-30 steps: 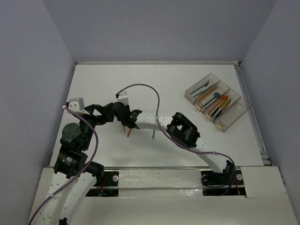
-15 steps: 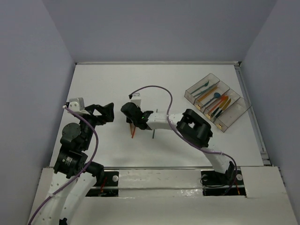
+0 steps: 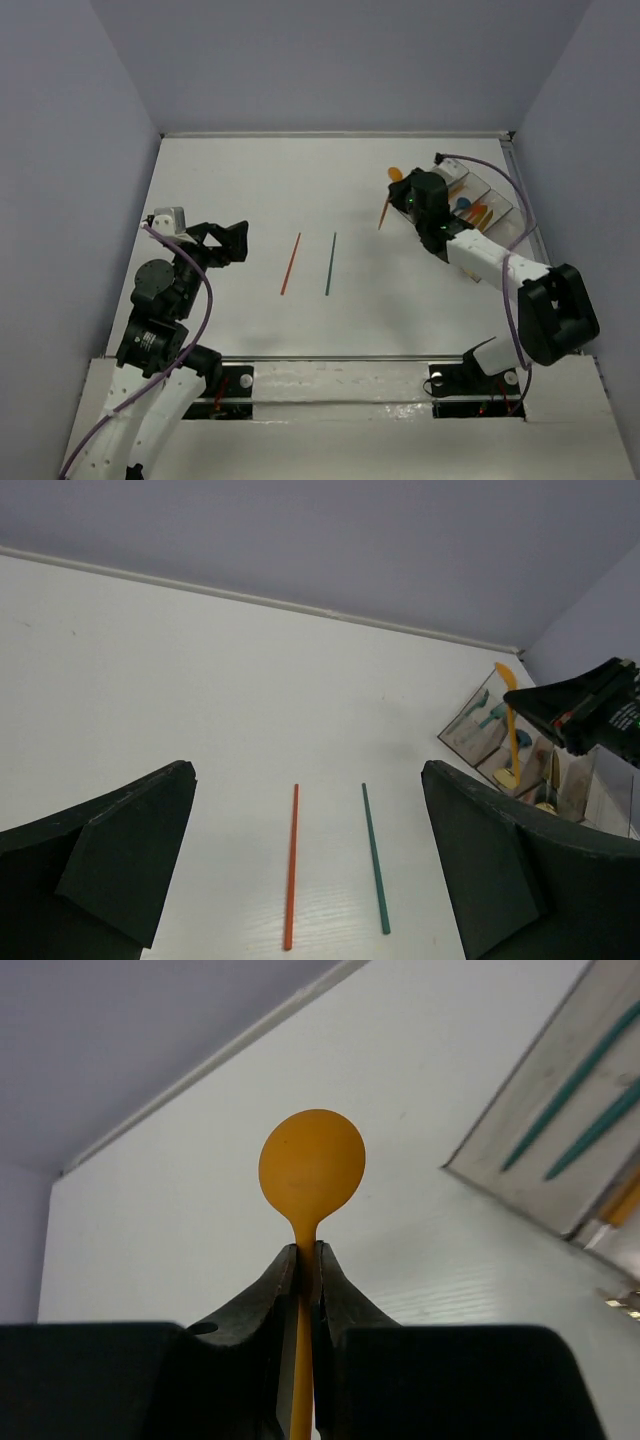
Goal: Sort the eating utensils into containers
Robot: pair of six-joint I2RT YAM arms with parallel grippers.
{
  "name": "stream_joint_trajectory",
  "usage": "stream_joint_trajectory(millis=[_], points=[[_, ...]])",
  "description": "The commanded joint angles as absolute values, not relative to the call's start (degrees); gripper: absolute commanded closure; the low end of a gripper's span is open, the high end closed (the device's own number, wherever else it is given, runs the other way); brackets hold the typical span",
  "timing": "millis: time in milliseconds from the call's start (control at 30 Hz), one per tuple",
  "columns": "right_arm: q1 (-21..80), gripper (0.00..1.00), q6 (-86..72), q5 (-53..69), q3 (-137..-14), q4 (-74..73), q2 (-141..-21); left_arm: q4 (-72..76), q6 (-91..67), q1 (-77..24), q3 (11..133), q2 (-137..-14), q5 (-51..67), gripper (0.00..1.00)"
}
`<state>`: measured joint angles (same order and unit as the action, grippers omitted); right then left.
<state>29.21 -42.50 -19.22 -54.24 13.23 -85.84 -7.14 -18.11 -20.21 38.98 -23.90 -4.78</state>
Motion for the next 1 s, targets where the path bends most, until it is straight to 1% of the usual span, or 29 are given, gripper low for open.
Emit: stream_joint_trajectory(millis=[0, 33, 67, 133, 167, 267, 500, 633, 667, 700, 767, 800, 833, 867, 900, 967], points=[[17.4, 1.00, -42.1, -24.0, -47.1, 10.6, -78.1, -4.6, -17.9, -20.5, 39.5, -24.3, -3.1, 0.01], [14.0, 1.00, -42.3, -22.8, -46.2, 10.5, -77.1, -4.6, -17.9, -20.5, 39.5, -24.2, -3.2, 0.01], [8.2, 1.00, -41.9, -21.5, -45.4, 11.2, -76.6, -4.5, -17.9, -20.5, 39.5, -24.2, -3.0, 0.01], [1.8, 1.00, -41.1, -20.5, -45.5, 11.3, -77.3, -4.3, -17.8, -20.5, 39.3, -24.3, -2.7, 0.01], [0.5, 1.00, -40.7, -20.0, -46.3, 11.1, -78.4, -4.4, -17.9, -20.5, 39.4, -24.4, -2.4, 0.01], [-1.9, 1.00, -38.9, -18.3, -51.1, 9.4, -83.3, -4.2, -17.8, -21.0, 39.4, -24.5, -2.1, 0.01], [-3.6, 1.00, -37.9, -18.2, -58.2, 8.7, -92.1, -4.2, -17.8, -21.0, 39.3, -24.7, -2.0, 0.01], [-3.6, 0.96, -38.3, -17.6, -60.3, 8.9, -94.8, -4.0, -17.8, -21.0, 39.3, -25.0, -1.6, 0.01], [-3.6, 0.94, -38.5, -17.7, -60.6, 8.7, -95.3, -4.0, -17.8, -21.0, 39.2, -25.0, -1.6, 0.01], [-3.6, 0.86, -39.0, -18.7, -61.5, 7.6, -96.2, -4.0, -17.8, -21.0, 39.2, -25.0, -1.6, 0.01], [-3.6, 0.75, -39.0, -19.3, -61.3, 7.4, -96.3, -4.0, -17.7, -21.0, 39.3, -25.1, -1.5, 0.01], [-3.6, 0.62, -38.7, -19.0, -60.9, 8.1, -96.2, -4.0, -17.8, -21.0, 39.3, -25.0, -1.6, 0.01], [-3.6, 0.54, -38.2, -18.5, -60.9, 8.1, -96.2, -4.0, -17.7, -21.0, 39.2, -25.0, -1.6, 0.01], [-3.6, 0.48, -38.0, -17.9, -61.0, 8.0, -96.0, -4.1, -17.8, -21.0, 39.2, -25.0, -1.6, 0.01], [-3.6, 0.44, -37.5, -16.5, -61.0, 8.0, -95.6, -4.0, -17.8, -21.0, 39.3, -25.1, -1.4, 0.01], [-3.6, 0.42, -36.6, -15.4, -60.6, 8.2, -94.0, -3.9, -17.8, -21.0, 39.2, -25.2, -0.9, 0.01]])
